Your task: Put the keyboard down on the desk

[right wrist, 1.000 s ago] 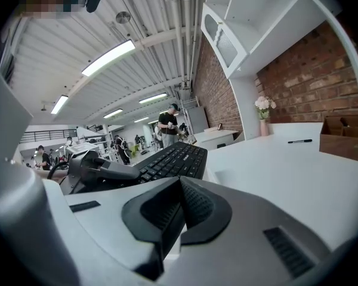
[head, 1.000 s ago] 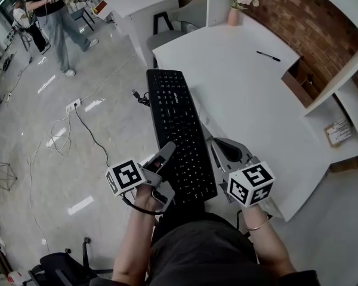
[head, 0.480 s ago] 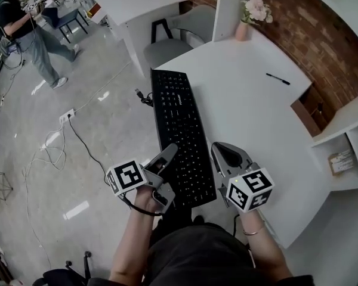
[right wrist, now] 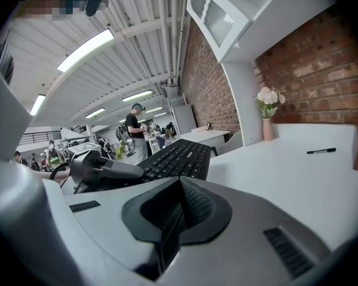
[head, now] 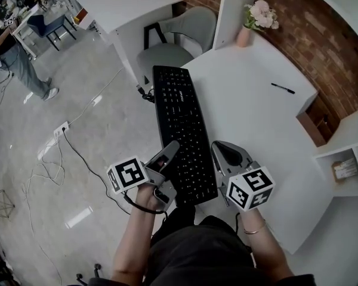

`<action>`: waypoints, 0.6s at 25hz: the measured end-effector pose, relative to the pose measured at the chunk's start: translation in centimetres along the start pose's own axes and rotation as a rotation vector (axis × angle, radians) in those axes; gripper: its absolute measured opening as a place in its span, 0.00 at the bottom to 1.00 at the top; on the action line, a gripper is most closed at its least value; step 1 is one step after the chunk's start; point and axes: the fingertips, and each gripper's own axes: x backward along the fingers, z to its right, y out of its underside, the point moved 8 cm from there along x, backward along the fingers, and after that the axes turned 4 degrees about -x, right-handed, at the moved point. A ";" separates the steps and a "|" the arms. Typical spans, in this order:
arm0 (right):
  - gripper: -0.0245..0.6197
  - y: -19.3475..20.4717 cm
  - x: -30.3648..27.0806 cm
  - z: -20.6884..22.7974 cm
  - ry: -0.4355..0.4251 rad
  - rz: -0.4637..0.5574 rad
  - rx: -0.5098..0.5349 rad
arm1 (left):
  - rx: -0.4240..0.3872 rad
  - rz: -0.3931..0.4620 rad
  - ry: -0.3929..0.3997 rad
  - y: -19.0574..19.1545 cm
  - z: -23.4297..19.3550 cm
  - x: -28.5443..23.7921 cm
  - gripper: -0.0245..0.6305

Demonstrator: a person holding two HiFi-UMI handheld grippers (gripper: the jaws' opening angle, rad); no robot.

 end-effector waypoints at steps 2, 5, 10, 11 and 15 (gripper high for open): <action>0.05 0.3 -0.2 -0.3 0.013 0.005 0.005 | -0.003 -0.011 0.010 -0.1 -0.6 0.0 0.20; 0.05 0.5 -0.4 -0.6 0.038 0.010 0.014 | -0.005 -0.032 0.021 -0.3 -1.3 -0.2 0.20; 0.05 0.1 -1.3 -0.3 0.064 0.013 0.006 | -0.005 -0.060 0.024 -1.5 -1.8 -1.4 0.20; 0.05 -0.1 -1.5 -0.2 0.068 0.015 0.003 | -0.006 -0.065 0.024 -1.8 -1.8 -1.7 0.20; 0.05 -1.6 -4.1 2.6 0.064 0.014 -0.010 | -0.009 -0.081 0.018 -4.0 -2.3 -5.6 0.20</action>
